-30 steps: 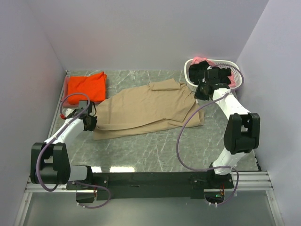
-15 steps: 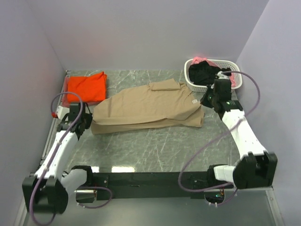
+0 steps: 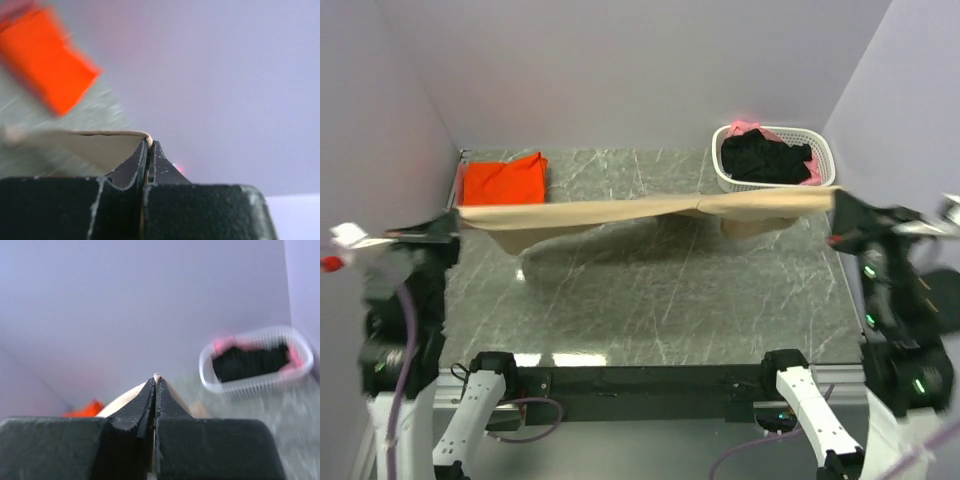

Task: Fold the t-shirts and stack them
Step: Fold the tshirt

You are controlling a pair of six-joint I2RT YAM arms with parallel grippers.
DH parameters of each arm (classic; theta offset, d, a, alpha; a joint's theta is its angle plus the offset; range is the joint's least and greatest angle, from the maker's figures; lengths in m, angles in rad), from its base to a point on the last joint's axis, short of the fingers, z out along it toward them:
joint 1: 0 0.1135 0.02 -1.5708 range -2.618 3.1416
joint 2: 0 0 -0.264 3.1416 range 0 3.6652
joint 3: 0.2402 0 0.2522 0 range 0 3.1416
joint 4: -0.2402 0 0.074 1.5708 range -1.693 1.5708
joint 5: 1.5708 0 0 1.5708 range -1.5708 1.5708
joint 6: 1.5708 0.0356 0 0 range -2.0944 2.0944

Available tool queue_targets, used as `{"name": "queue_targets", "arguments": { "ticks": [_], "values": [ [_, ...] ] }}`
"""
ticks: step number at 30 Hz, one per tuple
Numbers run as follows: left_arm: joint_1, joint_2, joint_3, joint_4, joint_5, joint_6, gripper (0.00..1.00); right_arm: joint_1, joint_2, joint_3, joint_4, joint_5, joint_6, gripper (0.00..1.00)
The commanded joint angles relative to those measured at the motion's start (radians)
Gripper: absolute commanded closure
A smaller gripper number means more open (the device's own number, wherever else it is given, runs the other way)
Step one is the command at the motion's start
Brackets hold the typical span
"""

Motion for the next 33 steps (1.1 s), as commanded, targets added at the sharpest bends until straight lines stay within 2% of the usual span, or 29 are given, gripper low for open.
{"name": "queue_targets", "arguments": {
  "ticks": [1,3,5,8,11,15,17,21,22,23,28,29,33],
  "values": [
    [0.002,-0.039,0.241,0.029,-0.021,0.094,0.99,0.001,-0.056,0.224,-0.022,0.069,-0.038,1.00],
    [0.002,-0.043,0.377,0.039,-0.012,0.118,0.99,0.001,-0.056,0.376,-0.050,0.083,-0.058,1.00],
    [0.002,-0.029,0.462,0.048,-0.012,0.151,1.00,0.003,-0.056,0.462,-0.056,0.092,-0.077,1.00],
    [0.003,0.022,0.667,0.028,-0.013,0.192,0.99,0.003,-0.067,0.584,-0.027,0.106,-0.127,1.00],
    [0.002,0.084,0.764,0.019,0.004,0.220,0.99,0.003,-0.071,0.601,-0.006,0.123,-0.146,1.00],
    [0.002,0.146,0.749,0.043,0.021,0.234,0.99,0.009,-0.044,0.547,0.034,0.124,-0.175,1.00],
    [0.002,0.168,0.664,0.066,0.011,0.237,0.99,0.012,-0.028,0.491,0.066,0.135,-0.184,1.00],
    [0.003,0.210,0.454,0.164,0.004,0.258,0.99,0.012,-0.005,0.237,0.232,0.107,-0.221,1.00],
    [0.003,0.220,0.403,0.237,0.011,0.269,0.99,0.012,0.007,0.190,0.256,0.101,-0.221,1.00],
    [0.002,0.241,0.290,0.275,0.017,0.287,1.00,0.011,0.016,0.141,0.278,0.092,-0.221,1.00],
    [0.003,0.357,-0.048,0.509,0.041,0.280,0.99,0.009,0.099,-0.229,0.480,0.061,-0.158,1.00],
    [0.002,0.382,-0.152,0.613,0.048,0.287,0.99,0.009,0.120,-0.320,0.543,0.063,-0.138,1.00],
    [0.002,0.572,-0.298,0.819,0.065,0.307,1.00,0.009,0.284,-0.444,0.663,0.069,-0.118,1.00]
  ]
}}
